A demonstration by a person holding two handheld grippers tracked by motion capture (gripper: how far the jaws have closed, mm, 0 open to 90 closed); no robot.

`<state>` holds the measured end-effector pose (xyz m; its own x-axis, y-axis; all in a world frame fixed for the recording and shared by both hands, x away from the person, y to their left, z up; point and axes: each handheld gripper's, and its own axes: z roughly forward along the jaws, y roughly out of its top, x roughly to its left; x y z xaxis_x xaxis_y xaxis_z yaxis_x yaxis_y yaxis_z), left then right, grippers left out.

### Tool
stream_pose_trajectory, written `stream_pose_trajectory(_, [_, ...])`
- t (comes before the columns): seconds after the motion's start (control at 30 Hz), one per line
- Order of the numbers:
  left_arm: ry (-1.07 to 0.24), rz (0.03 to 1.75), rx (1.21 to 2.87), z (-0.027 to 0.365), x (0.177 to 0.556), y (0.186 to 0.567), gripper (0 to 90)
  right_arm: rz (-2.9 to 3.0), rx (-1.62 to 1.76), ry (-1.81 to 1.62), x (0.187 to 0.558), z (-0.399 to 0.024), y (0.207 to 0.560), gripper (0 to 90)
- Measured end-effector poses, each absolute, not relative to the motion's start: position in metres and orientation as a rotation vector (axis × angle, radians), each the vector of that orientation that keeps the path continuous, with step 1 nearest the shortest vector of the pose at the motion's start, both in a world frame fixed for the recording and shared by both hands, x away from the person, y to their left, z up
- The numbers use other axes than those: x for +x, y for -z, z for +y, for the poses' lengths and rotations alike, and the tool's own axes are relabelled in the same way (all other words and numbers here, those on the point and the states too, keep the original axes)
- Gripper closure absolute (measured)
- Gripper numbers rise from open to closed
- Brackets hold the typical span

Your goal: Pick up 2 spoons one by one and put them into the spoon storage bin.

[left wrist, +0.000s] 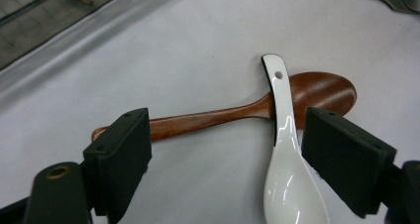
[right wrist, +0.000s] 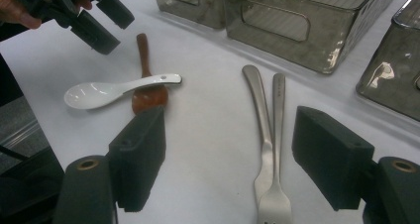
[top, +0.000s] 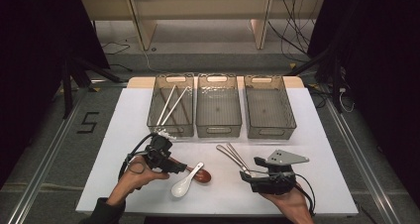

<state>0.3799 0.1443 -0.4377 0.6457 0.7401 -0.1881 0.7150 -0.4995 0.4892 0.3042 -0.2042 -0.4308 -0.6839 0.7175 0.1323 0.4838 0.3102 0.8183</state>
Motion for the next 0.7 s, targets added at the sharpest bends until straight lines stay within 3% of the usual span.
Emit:
stream_pose_trajectory(0.33, [0.045, 1.101, 2.399, 0.13, 0.375, 0.45, 25.9, 2.325, 1.086, -1.308, 0.305, -0.205, 0.43, 30.0])
stream_pose_trajectory(0.7, [0.111, 1.037, 2.446, 0.117, 0.368, 0.46, 45.1, 2.33, 1.077, -1.297, 0.303, -0.201, 0.429, 30.1])
